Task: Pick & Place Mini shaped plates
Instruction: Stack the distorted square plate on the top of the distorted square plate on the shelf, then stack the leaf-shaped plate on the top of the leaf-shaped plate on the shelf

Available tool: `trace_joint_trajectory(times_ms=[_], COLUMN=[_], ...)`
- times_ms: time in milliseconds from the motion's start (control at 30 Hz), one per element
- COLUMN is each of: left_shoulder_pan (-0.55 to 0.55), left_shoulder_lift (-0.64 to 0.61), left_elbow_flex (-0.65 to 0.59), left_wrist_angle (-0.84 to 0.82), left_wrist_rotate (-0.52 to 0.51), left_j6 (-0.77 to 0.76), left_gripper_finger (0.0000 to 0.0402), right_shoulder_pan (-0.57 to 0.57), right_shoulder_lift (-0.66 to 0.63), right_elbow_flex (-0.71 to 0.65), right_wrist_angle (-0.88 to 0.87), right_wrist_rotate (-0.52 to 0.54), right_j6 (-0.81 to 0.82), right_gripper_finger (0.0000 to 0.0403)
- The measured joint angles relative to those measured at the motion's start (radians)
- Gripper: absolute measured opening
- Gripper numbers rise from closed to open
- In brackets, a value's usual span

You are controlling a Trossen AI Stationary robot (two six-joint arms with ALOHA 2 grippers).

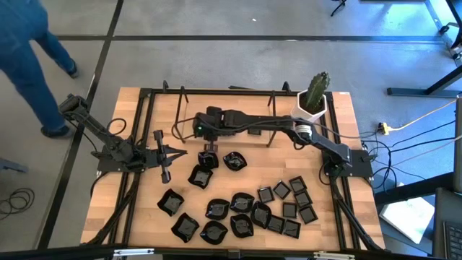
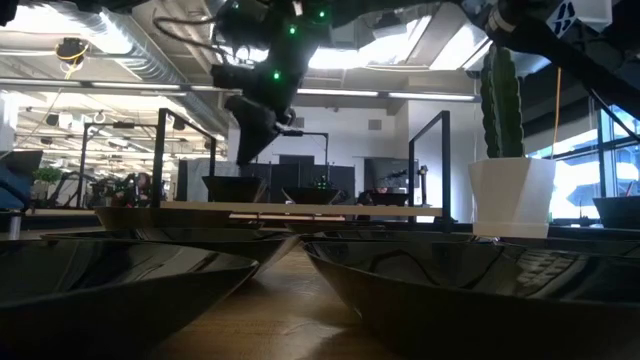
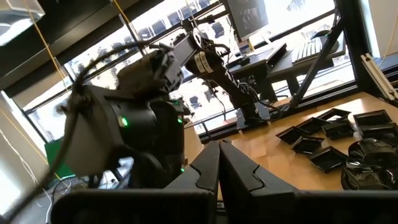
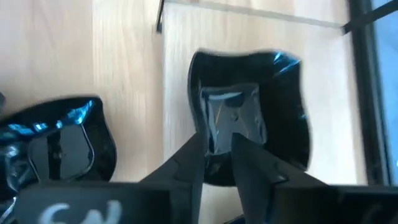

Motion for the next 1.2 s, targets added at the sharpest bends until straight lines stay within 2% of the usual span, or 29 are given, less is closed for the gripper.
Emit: trace_joint_trajectory(times_ms=[233, 333, 400, 500, 633, 700, 767, 1000, 1200], left_shoulder_pan=[0.0, 0.0, 0.0, 0.0, -0.001, -0.001, -0.001, -0.001, -0.001], left_shoulder_lift=[0.0, 0.0, 0.0, 0.0, 0.0, 0.0, 0.0, 0.0, 0.0], left_elbow_flex=[0.0, 0.0, 0.0, 0.0, 0.0, 0.0, 0.0, 0.0, 0.0], left_wrist_angle=[-0.005, -0.011, -0.013, -0.014, -0.014, -0.014, -0.015, -0.014, -0.009], left_wrist_rotate=[-0.002, -0.011, -0.024, -0.037, -0.038, -0.039, -0.041, -0.065, -0.065], left_j6=[0.001, 0.011, 0.011, 0.003, -0.004, -0.003, -0.003, -0.004, 0.0], left_gripper_finger=[0.0003, 0.0003, 0.0003, 0.0003, 0.0003, 0.0003, 0.0003, 0.0003, 0.0003], right_shoulder_pan=[0.022, 0.042, 0.054, 0.07, 0.072, 0.07, 0.068, 0.014, 0.011], right_shoulder_lift=[-0.047, -0.114, -0.167, -0.248, -0.339, -0.389, -0.455, -0.745, -0.98], right_elbow_flex=[0.034, 0.024, 0.023, 0.02, -0.082, -0.208, -0.385, -1.103, -1.544], right_wrist_angle=[-0.041, -0.065, -0.042, 0.006, 0.1, 0.168, 0.313, 0.968, 1.391], right_wrist_rotate=[-0.013, -0.167, -0.282, -0.328, -0.441, -0.524, -0.584, -0.623, -0.63], right_j6=[-0.021, -0.056, -0.064, -0.083, -0.086, -0.093, -0.095, -0.047, -0.041], right_gripper_finger=[0.0107, 0.0096, 0.0071, 0.0016, 0.001, 0.0005, 0.0004, 0.0003, 0.0002])
